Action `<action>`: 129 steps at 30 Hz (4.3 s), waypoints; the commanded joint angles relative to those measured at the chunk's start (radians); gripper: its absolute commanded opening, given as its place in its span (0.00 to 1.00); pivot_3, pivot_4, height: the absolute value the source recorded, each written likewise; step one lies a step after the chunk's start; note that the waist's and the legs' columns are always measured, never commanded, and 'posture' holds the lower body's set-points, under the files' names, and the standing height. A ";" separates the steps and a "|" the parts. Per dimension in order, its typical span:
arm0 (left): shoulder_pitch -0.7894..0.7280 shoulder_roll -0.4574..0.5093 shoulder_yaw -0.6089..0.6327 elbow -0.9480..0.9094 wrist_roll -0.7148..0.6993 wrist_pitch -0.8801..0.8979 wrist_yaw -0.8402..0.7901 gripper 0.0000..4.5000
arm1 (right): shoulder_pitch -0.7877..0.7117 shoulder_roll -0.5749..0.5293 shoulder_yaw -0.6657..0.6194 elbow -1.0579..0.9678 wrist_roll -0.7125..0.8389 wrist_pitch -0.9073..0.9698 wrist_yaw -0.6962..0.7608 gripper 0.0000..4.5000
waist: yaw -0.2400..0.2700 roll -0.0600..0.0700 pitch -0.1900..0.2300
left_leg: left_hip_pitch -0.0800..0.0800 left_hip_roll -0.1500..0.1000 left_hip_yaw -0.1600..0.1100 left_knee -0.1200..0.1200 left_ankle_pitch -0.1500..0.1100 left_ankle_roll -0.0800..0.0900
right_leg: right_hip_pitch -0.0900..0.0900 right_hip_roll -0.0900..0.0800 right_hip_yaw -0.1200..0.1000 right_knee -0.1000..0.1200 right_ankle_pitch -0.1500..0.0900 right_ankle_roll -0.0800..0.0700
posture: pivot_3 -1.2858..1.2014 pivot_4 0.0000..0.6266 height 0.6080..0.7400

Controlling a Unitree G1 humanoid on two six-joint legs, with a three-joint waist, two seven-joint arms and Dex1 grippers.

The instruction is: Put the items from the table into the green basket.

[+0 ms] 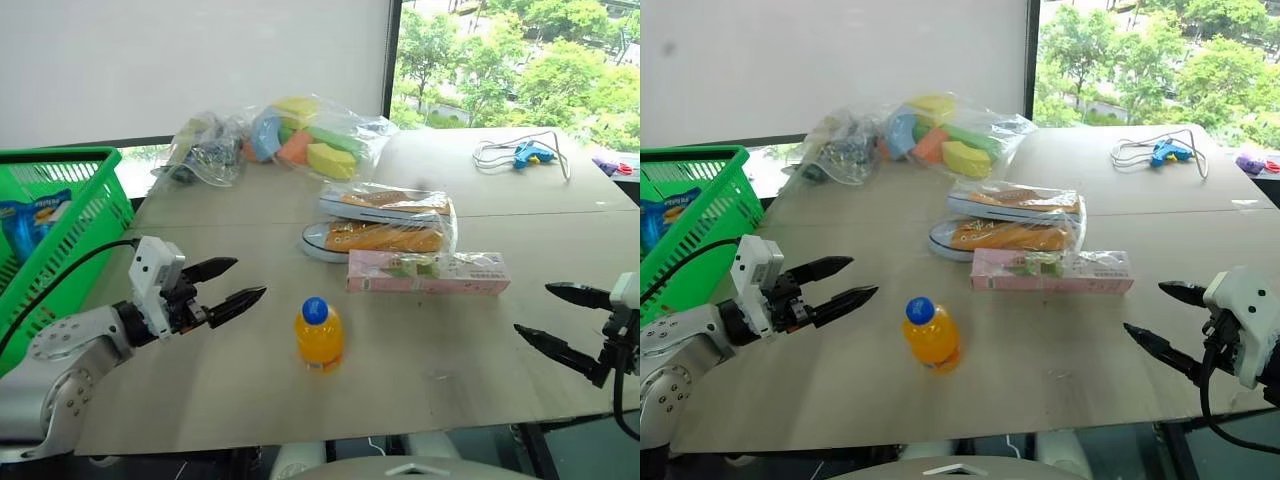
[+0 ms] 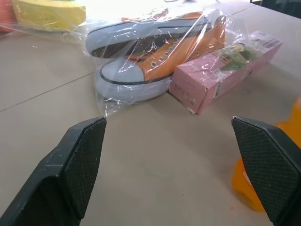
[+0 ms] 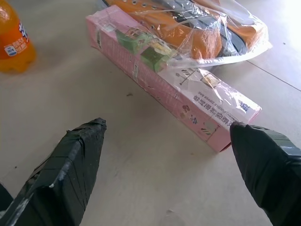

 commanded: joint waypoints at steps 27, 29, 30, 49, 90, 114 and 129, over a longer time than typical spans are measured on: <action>-0.514 -0.044 -0.427 0.172 0.334 0.051 0.197 0.99 | -0.192 0.053 0.234 -0.059 -0.042 -0.195 -0.053 1.00 | 0.024 -0.004 -0.002 | 0.001 -0.001 0.000 0.003 0.000 0.000 | 0.002 0.008 0.002 0.001 0.001 0.002 | 0.51 0.00 1.00; -0.589 -0.057 -0.493 0.269 0.388 0.027 0.177 0.99 | -0.191 0.056 0.243 -0.080 -0.053 -0.193 -0.071 1.00 | 0.021 -0.004 -0.002 | 0.001 -0.001 0.001 0.003 0.000 0.000 | 0.002 0.009 0.002 0.001 0.002 0.003 | 0.50 0.00 1.00; -0.627 -0.066 -0.526 0.320 0.421 0.000 0.168 0.99 | -0.190 0.057 0.248 -0.086 -0.061 -0.192 -0.079 1.00 | 0.021 -0.004 -0.003 | 0.002 -0.001 0.001 0.003 0.000 0.000 | 0.002 0.009 0.002 0.002 0.002 0.004 | 0.50 0.00 1.00; -1.072 -0.316 -0.839 1.278 0.823 -0.476 -0.014 0.36 | -0.160 0.066 0.271 -0.213 -0.045 -0.102 -0.226 1.00 | -0.034 -0.002 -0.006 | 0.006 -0.001 0.000 0.005 0.000 0.000 | 0.006 0.013 0.004 0.004 0.002 0.001 | 0.45 0.01 1.00; -0.812 -0.145 -0.660 0.793 0.749 -0.553 -0.027 0.99 | -0.332 0.035 0.386 -0.115 -0.059 -0.089 -0.193 1.00 | 0.001 -0.009 -0.008 | 0.000 -0.001 -0.002 0.007 0.000 0.000 | 0.002 0.015 0.007 0.004 0.007 0.000 | 0.49 0.00 1.00; -1.149 -0.385 -0.890 1.561 1.115 -0.872 0.006 0.52 | -0.220 0.060 0.334 -0.236 -0.044 -0.053 -0.301 1.00 | -0.051 -0.003 -0.011 | 0.003 -0.001 0.000 0.010 0.000 0.002 | 0.005 0.014 0.005 0.004 0.005 0.005 | 0.44 0.04 1.00; -0.979 -0.233 -0.522 1.141 0.795 -0.640 -0.051 0.04 | -0.277 0.021 0.347 -0.212 -0.033 -0.070 -0.242 1.00 | -0.094 -0.004 -0.006 | -0.003 0.001 -0.001 0.010 0.000 0.002 | -0.002 0.015 0.010 0.006 0.008 0.003 | 0.46 0.02 1.00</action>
